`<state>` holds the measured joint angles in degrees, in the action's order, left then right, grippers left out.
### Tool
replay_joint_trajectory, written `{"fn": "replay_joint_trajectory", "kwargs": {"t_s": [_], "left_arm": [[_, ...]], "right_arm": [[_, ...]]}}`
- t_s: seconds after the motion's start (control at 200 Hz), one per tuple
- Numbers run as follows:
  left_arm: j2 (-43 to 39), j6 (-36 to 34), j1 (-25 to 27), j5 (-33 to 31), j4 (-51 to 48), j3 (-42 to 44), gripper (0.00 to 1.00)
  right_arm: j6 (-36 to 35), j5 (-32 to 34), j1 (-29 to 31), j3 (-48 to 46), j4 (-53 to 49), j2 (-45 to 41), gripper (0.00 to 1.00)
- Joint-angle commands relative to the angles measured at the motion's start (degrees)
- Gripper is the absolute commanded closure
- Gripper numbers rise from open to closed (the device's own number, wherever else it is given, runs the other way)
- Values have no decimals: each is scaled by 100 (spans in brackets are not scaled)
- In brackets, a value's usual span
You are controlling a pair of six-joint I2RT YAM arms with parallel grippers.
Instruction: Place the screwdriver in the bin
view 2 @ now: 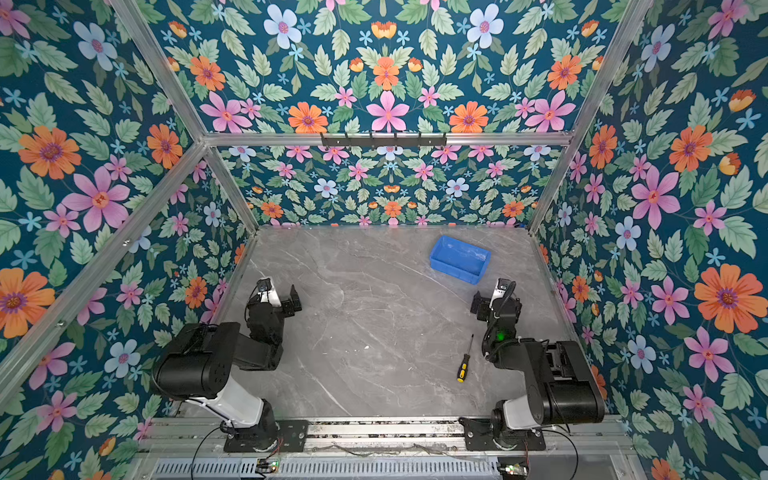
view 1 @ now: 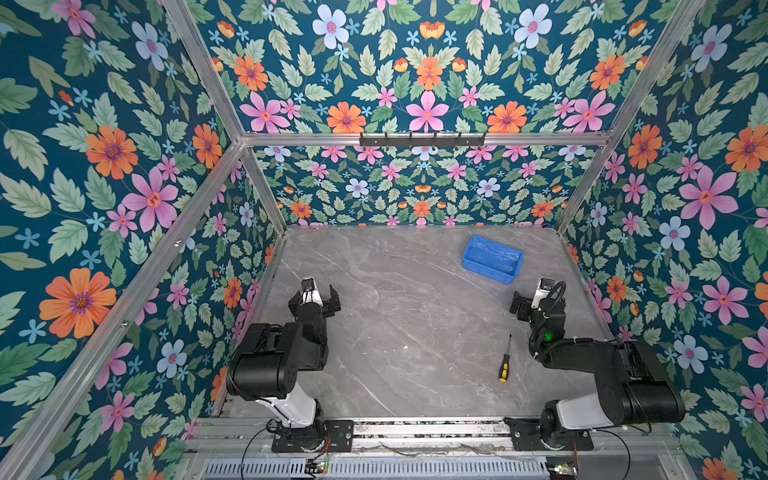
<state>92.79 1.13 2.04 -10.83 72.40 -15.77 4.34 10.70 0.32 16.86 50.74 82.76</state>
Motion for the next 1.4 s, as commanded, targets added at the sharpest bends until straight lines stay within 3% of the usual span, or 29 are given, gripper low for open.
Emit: {"fn": "replay_joint_trajectory", "kwargs": {"t_s": [0.0,0.755,1.125,1.315,1.395], "left_arm": [[1,-51,-2,3,88,-5,0],[-32,-51,-2,14,149,38,0],[-1506,-833,428,839,-960,92,0],[-2110,-998,917,1382,-1295,75,0],[-2308,-1131,1187,1827,-1539,18,0]], "right_arm": [[46,38,3,23,139,-14,1],[8,11,11,13,126,-73,1],[167,-164,39,249,-1798,-1666,1],[563,-152,235,522,-3210,-2479,1],[936,179,484,713,-3963,-2759,1]]}}
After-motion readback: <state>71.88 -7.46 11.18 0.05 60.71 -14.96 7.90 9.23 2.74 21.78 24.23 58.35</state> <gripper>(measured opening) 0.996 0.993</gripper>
